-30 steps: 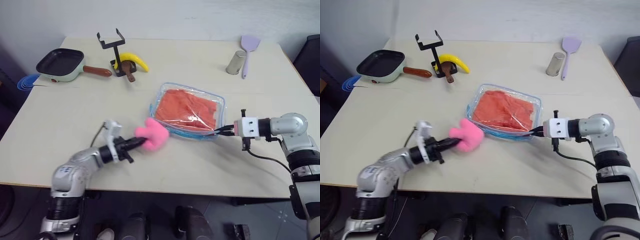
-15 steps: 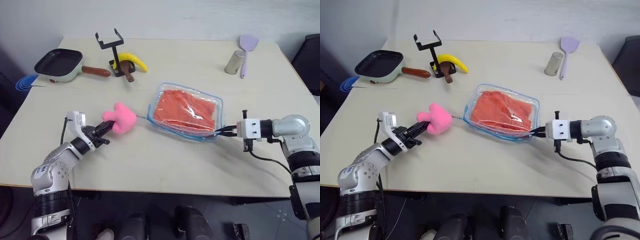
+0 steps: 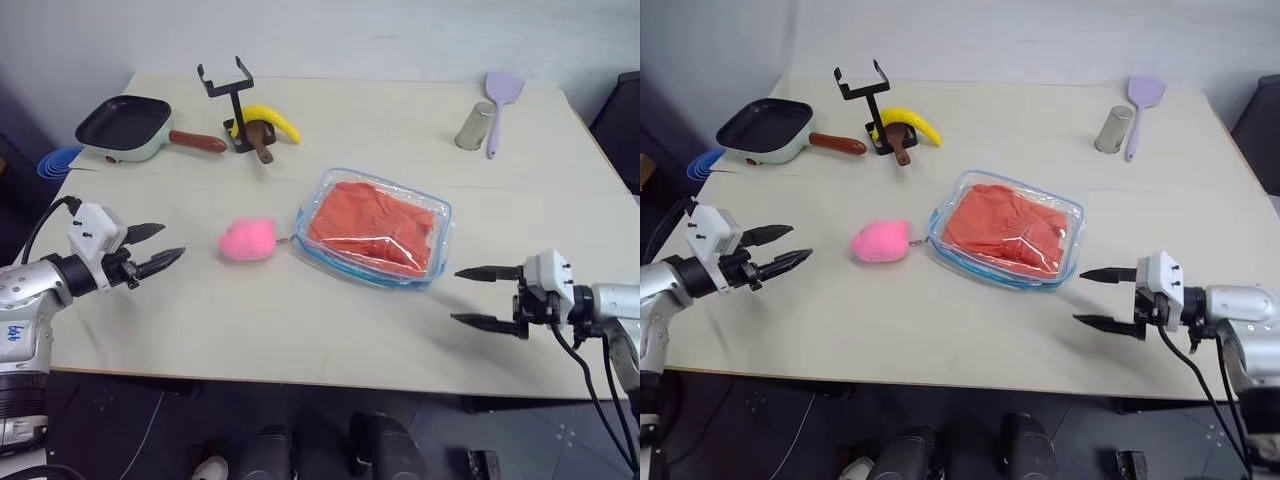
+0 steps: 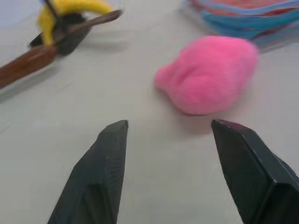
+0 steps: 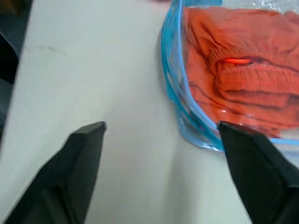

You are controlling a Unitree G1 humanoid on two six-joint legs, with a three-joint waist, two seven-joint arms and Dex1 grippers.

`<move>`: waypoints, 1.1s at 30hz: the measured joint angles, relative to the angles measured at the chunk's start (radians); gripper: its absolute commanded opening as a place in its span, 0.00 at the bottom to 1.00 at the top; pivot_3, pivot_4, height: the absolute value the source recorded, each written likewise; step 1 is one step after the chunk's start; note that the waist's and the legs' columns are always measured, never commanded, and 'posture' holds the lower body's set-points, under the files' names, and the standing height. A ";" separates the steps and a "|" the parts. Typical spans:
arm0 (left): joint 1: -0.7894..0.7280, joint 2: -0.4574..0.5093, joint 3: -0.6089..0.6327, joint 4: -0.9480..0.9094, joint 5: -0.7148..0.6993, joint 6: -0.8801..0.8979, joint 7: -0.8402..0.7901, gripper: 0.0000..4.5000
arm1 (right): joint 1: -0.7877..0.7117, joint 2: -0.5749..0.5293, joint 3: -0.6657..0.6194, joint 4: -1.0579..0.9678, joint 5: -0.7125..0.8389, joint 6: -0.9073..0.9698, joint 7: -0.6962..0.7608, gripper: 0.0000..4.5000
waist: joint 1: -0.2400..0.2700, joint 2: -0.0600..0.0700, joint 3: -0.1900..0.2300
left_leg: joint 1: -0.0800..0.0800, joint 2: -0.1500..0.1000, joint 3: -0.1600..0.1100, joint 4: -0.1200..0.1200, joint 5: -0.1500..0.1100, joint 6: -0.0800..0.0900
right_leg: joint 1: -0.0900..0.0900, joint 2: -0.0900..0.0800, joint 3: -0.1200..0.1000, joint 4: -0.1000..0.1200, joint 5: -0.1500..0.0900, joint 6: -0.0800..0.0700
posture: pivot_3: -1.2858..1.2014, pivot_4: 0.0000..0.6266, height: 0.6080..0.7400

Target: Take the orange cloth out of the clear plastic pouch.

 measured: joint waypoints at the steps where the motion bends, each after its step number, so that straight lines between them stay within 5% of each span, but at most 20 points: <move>1: -0.022 -0.006 -0.033 -0.005 0.001 -0.015 -0.035 0.95 | 0.009 0.017 -0.001 -0.058 0.019 0.035 -0.028 1.00 | 0.001 0.000 0.000 | 0.000 0.000 0.000 0.000 0.000 0.000 | 0.000 0.000 0.000 0.000 0.000 0.000 | 0.52 0.24 1.00; 6: -0.227 -0.182 -0.224 0.046 0.090 -0.141 -0.098 1.00 | 0.078 0.118 -0.013 -0.234 0.036 0.093 -0.179 1.00 | 0.018 -0.001 0.000 | -0.001 -0.002 0.002 0.000 0.000 0.001 | -0.001 0.002 0.000 0.005 0.000 0.001 | 0.52 0.24 1.00; 11: -0.468 -0.361 -0.389 0.401 0.275 -0.323 -0.066 1.00 | 0.122 0.153 0.018 -0.314 -0.037 0.088 -0.269 1.00 | 0.018 -0.002 0.000 | -0.002 -0.005 0.008 0.000 0.001 0.006 | -0.002 0.006 -0.004 0.004 0.002 0.005 | 0.52 0.24 1.00; 16: -0.592 -0.434 -0.453 0.660 0.403 -0.508 0.004 1.00 | 0.143 0.153 0.018 -0.331 -0.072 0.086 -0.296 1.00 | 0.013 -0.006 0.002 | -0.001 -0.004 0.011 0.000 0.001 0.007 | -0.003 0.005 -0.002 0.004 0.003 0.006 | 0.52 0.24 1.00; 19: -0.648 -0.478 -0.456 0.757 0.433 -0.568 0.058 0.87 | 0.162 0.153 0.018 -0.332 -0.084 0.076 -0.300 1.00 | 0.016 -0.006 0.002 | -0.001 -0.004 0.011 0.000 0.001 0.008 | -0.003 0.005 -0.003 0.003 0.004 0.007 | 0.52 0.24 1.00; 28: -0.672 -0.557 -0.416 0.832 0.409 -0.570 0.027 0.27 | 0.233 0.153 0.016 -0.333 -0.093 0.047 -0.302 1.00 | 0.016 -0.007 0.002 | -0.002 -0.005 0.010 0.001 0.001 0.009 | -0.003 0.005 -0.003 0.003 0.004 0.007 | 0.52 0.24 1.00; 32: -0.663 -0.583 -0.362 0.784 0.304 -0.412 -0.100 0.01 | 0.273 0.152 0.012 -0.347 -0.091 0.046 -0.295 1.00 | 0.015 -0.007 0.002 | -0.002 -0.005 0.010 0.001 0.001 0.009 | -0.003 0.005 -0.003 0.003 0.004 0.007 | 0.52 0.24 1.00; 33: -0.655 -0.588 -0.343 0.756 0.271 -0.341 -0.123 0.01 | 0.281 0.150 0.012 -0.355 -0.085 0.057 -0.294 1.00 | 0.015 -0.007 0.002 | -0.002 -0.005 0.010 0.001 0.001 0.009 | -0.003 0.005 -0.003 0.003 0.004 0.007 | 0.52 0.24 1.00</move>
